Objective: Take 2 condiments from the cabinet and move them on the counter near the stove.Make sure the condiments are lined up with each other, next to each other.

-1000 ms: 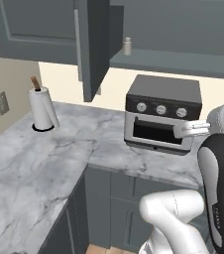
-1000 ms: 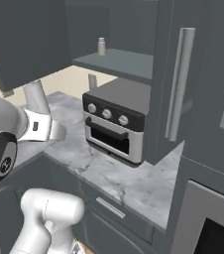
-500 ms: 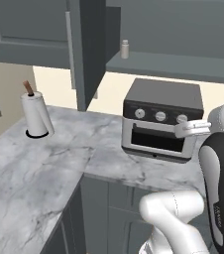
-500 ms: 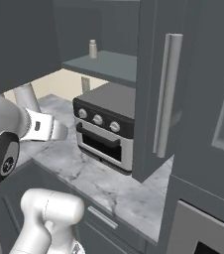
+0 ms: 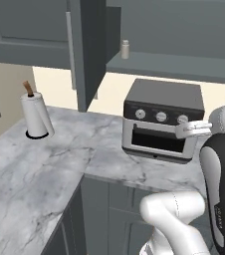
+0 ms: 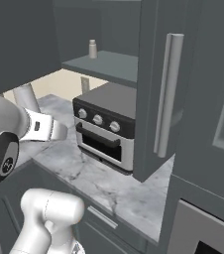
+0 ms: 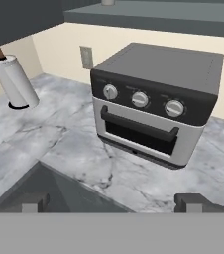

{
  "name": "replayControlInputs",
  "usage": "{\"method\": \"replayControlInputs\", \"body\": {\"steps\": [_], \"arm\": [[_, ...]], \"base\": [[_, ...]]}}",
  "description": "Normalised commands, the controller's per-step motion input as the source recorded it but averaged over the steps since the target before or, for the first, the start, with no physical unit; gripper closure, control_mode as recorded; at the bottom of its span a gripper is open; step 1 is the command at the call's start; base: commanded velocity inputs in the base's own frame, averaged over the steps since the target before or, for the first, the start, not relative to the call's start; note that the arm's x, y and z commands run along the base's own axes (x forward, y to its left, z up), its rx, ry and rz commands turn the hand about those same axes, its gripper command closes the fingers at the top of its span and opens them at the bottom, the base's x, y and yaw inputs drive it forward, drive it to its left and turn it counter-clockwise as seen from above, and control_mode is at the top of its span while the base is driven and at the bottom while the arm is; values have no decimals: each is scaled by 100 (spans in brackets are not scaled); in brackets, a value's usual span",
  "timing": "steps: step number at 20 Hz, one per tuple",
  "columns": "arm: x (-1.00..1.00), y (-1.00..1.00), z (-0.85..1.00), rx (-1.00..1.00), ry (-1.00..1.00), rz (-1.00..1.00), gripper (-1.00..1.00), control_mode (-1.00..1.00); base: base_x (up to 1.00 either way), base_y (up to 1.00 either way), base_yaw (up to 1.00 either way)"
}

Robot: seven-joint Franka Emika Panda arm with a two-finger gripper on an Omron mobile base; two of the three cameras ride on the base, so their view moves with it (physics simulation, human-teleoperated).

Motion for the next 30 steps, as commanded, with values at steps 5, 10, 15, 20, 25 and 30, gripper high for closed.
{"method": "replayControlInputs", "body": {"steps": [5,10,15,20,25,30], "arm": [[0,0,4,-1,-2,2,-100,-100],[12,0,28,-4,-7,9,-100,-100],[15,0,49,-4,-2,2,-100,-100],[29,0,42,-2,0,0,-100,-100],[55,0,5,0,-10,0,-100,-100],[59,0,10,0,-1,0,-100,-100]], "base": [[0,0,0],[0,0,0],[0,0,0],[0,0,0],[0,0,0],[0,0,0]]}}
